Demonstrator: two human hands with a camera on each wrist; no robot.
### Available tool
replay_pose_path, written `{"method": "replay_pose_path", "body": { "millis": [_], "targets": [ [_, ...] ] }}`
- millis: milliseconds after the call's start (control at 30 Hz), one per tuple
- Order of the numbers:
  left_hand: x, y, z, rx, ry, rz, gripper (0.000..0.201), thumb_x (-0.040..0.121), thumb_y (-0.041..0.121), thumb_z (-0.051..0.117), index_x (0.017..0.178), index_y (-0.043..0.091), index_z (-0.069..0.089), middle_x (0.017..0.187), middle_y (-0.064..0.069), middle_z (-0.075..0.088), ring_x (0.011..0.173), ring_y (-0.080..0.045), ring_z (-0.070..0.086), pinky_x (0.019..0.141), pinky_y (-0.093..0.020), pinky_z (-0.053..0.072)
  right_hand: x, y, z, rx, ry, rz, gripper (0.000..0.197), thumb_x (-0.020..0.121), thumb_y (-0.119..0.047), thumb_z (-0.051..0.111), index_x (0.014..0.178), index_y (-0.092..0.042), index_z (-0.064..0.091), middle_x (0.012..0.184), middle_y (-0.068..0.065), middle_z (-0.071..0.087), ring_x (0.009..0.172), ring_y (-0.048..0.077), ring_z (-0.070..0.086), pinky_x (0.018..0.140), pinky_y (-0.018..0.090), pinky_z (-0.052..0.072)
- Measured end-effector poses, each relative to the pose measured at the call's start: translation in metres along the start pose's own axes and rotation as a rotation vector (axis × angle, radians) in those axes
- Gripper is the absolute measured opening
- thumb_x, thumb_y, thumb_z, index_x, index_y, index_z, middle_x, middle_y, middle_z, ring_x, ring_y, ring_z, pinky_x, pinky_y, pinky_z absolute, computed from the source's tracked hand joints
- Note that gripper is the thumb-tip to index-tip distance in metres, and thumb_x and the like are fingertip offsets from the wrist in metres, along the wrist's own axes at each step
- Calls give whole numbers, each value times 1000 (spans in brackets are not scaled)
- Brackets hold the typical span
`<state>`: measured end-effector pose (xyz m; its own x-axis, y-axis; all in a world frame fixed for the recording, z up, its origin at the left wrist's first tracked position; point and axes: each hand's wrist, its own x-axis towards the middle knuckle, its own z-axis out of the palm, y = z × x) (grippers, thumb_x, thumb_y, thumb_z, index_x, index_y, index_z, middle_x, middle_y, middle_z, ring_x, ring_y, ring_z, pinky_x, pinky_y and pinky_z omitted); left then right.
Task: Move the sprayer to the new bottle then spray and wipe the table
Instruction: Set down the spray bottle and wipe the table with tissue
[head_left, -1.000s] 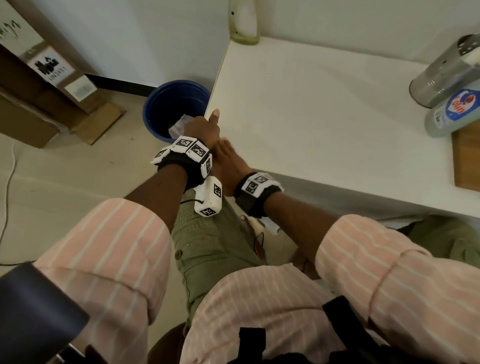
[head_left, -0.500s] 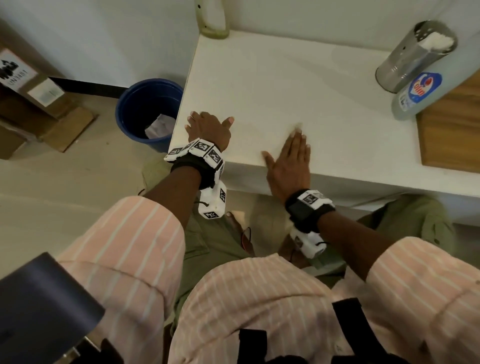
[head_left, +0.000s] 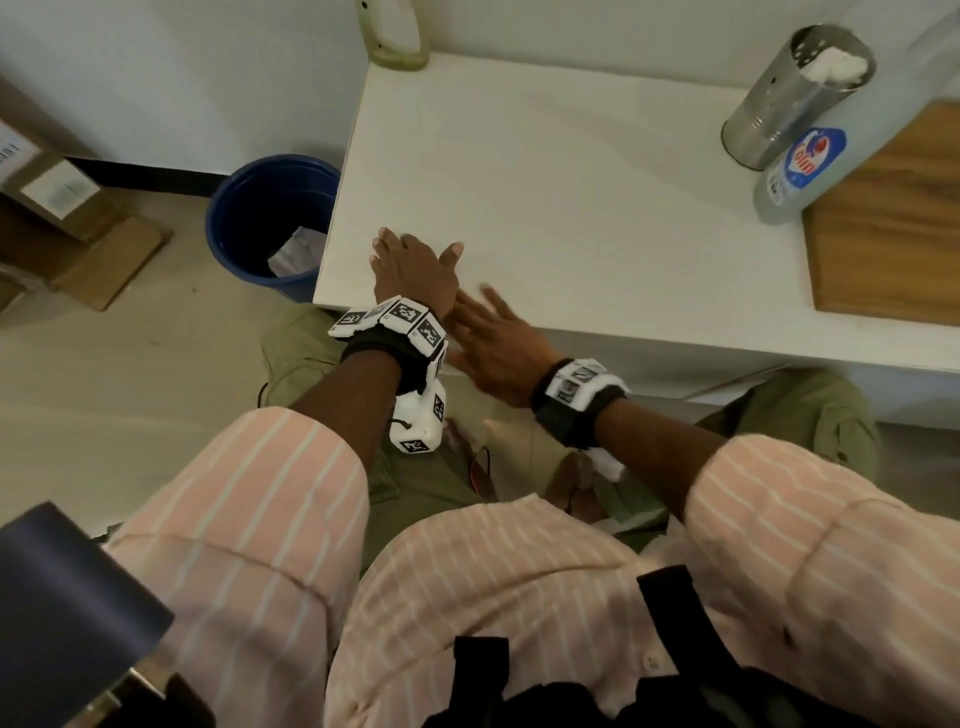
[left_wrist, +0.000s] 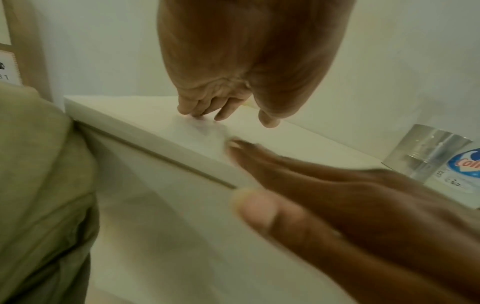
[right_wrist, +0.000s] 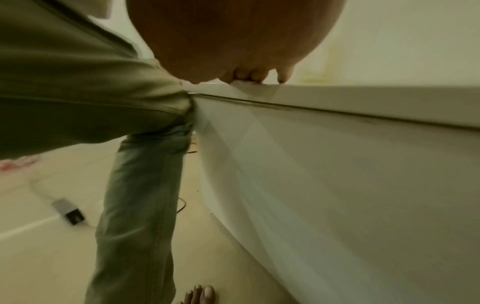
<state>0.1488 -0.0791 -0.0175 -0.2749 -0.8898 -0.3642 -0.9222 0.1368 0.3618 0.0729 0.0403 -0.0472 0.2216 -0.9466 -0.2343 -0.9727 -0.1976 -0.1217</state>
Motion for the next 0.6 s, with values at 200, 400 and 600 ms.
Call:
{"method": "replay_pose_path", "body": {
  "millis": [200,400,600],
  "targets": [
    [4,7,0,-48,24,1,82,97,55,30,148,-6,14,158,-24,9,148,-34,8,120,-42,13,-42,57,6,229,290,891,63,102,-44,20,151,-5,11,162,14,4,150,29,4,122,49,3],
    [19,5,-8,-211,140,-13,74,99,54,18,149,0,21,158,-19,16,148,-30,15,120,-41,16,51,13,-20,304,207,530,69,100,-40,32,152,-1,7,160,21,1,149,35,0,122,51,5],
    [40,-10,-16,-212,165,36,69,101,49,18,148,-1,22,157,-20,19,148,-30,15,121,-42,16,131,29,-50,-66,-36,-23,67,99,-45,28,154,-14,5,163,8,4,150,25,2,121,52,3]
  ]
}}
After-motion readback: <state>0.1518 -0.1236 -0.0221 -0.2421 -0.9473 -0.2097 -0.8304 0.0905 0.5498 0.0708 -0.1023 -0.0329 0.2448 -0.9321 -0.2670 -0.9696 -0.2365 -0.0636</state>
